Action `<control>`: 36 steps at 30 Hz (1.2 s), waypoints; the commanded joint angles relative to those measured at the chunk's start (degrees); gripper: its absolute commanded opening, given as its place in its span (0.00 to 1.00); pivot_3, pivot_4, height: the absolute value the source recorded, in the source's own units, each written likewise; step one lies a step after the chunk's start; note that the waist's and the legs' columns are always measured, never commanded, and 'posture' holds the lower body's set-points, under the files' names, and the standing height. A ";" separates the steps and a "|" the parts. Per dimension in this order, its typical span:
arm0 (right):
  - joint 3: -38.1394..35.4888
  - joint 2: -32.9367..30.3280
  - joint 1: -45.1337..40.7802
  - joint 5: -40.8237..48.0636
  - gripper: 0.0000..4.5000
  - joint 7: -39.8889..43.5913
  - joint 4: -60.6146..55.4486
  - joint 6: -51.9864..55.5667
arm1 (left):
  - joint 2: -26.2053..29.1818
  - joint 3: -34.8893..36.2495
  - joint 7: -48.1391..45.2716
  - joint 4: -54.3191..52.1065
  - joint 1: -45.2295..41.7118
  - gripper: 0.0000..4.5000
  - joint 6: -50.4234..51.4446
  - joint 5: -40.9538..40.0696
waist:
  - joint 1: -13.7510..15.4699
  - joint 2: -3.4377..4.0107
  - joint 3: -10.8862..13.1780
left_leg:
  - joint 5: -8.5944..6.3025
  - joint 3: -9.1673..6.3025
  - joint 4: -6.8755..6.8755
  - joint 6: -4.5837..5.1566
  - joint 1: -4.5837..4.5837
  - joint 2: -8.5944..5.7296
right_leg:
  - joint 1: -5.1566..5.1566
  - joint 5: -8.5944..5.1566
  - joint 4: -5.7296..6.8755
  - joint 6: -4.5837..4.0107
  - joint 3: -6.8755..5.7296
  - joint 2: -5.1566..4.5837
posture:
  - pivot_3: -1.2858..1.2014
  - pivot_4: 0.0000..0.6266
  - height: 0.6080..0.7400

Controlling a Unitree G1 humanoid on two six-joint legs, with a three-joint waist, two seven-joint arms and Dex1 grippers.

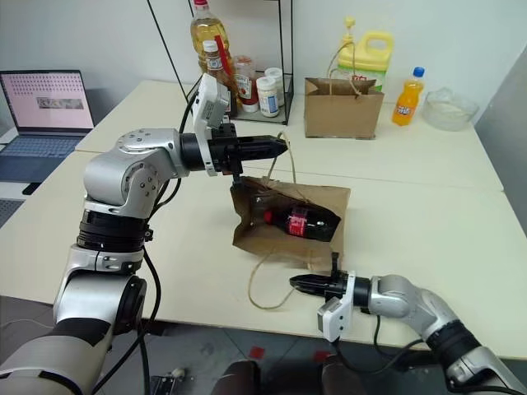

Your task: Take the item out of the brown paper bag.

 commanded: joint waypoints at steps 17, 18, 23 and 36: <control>-19.52 -9.80 16.03 46.40 0.85 9.33 -43.41 52.28 | 0.14 0.94 -0.57 -2.08 0.92 0.00 -0.50 -0.79 | 0.46 0.05 0.03 | 0.00 -0.11 0.04 0.01 -0.37 0.00 | -0.25 0.00 0.05 0.00 -0.09 0.03 | 0.52 0.24 1.00; -19.68 -9.29 14.28 52.96 0.78 8.19 -46.38 59.26 | 0.18 0.91 -0.66 -2.06 0.95 0.00 -0.55 -0.78 | 0.42 0.05 0.03 | 0.00 -0.12 0.04 0.00 -0.37 0.01 | -0.25 0.00 0.05 0.00 -0.10 0.03 | 0.52 0.24 1.00; -18.05 -1.62 3.30 77.12 0.37 -0.36 -51.93 80.80 | 0.13 0.40 -1.34 -1.70 0.63 0.00 -0.82 -0.43 | 0.53 0.05 0.03 | 0.00 -0.25 0.04 0.01 -0.48 0.03 | -0.27 0.00 0.00 -0.01 -0.25 0.03 | 0.52 0.24 1.00; -11.14 16.34 -8.59 69.65 0.02 -1.21 -36.05 86.92 | -0.38 0.09 -1.23 -2.37 0.50 0.00 -1.29 -0.23 | 0.37 0.10 0.06 | 0.01 -0.26 0.04 0.01 -0.87 0.04 | -0.74 0.00 0.07 -0.01 -0.36 0.02 | 0.52 0.24 1.00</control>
